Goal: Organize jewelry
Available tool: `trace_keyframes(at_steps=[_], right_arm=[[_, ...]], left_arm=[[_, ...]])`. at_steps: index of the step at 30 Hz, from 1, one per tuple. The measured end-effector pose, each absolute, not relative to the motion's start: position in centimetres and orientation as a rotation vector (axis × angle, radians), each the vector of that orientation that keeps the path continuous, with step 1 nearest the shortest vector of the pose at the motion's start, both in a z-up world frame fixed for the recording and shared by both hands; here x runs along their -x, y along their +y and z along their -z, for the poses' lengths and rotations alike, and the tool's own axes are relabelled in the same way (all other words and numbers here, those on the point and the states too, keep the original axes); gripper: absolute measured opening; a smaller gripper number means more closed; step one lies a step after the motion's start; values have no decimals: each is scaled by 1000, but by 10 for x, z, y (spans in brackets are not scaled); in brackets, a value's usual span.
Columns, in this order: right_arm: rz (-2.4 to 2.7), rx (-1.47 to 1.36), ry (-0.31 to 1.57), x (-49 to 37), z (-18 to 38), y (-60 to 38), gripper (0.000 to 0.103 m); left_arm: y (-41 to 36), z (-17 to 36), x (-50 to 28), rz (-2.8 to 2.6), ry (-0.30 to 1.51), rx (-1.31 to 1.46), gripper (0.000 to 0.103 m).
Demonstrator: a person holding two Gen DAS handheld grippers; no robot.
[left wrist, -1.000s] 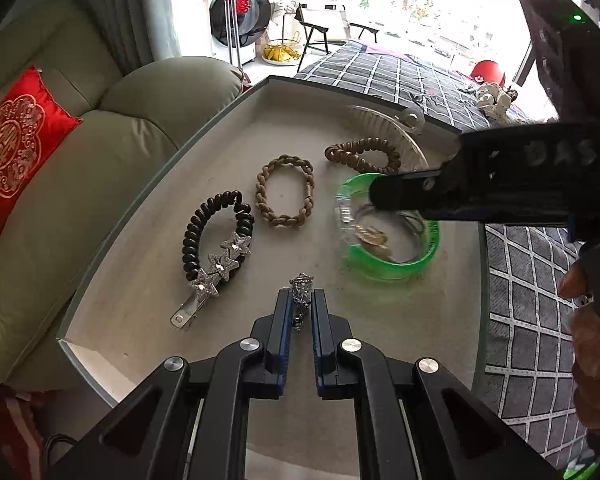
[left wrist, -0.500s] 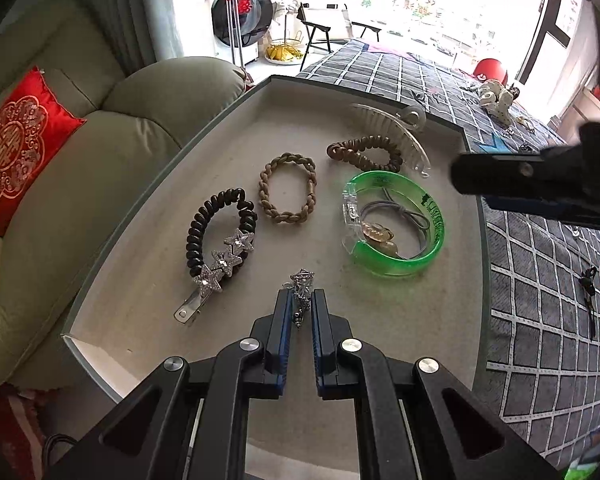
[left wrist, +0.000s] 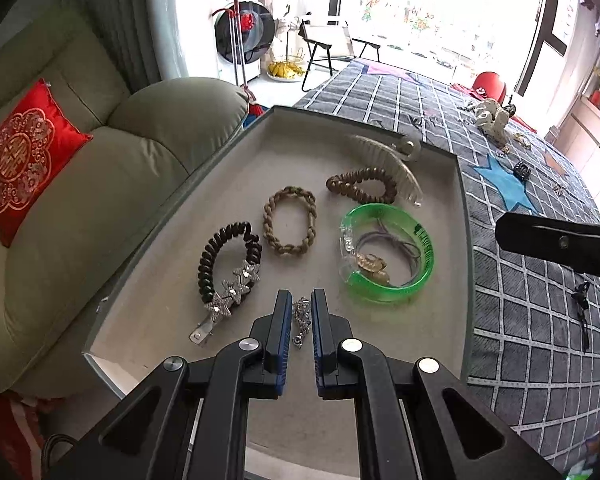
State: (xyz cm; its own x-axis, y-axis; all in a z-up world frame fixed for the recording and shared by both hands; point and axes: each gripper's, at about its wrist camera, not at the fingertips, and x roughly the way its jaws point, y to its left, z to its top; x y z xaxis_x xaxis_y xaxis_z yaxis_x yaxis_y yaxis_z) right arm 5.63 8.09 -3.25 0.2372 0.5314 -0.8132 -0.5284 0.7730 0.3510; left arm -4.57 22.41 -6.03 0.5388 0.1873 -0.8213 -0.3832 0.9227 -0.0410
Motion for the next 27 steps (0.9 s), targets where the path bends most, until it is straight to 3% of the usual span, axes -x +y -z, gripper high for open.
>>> trace_keyframes(at_steps=[2,4,5,13,16,19,27], right_arm=[[-713,6,1119,-56,33,81,59],[-703,26,1117,-54,33,83,59],[-701,35,1113,-53,33,83,59],[-676,112,1083,-41,28,92,60],[-657,162,1062,-34,23,96,73],[-648,204,1036,-25,18,99,79],[-634,265,955,-1,1,104,86]], left_arm=[[224,58,47,-353,939,226,13],[226,56,48,-366,935,241,79],[227,54,51,-385,929,246,101],[227,37,60,-445,855,201,103],[223,33,65,-464,846,169,103],[226,31,73,-480,849,179,103],[229,17,95,-494,830,208,103]])
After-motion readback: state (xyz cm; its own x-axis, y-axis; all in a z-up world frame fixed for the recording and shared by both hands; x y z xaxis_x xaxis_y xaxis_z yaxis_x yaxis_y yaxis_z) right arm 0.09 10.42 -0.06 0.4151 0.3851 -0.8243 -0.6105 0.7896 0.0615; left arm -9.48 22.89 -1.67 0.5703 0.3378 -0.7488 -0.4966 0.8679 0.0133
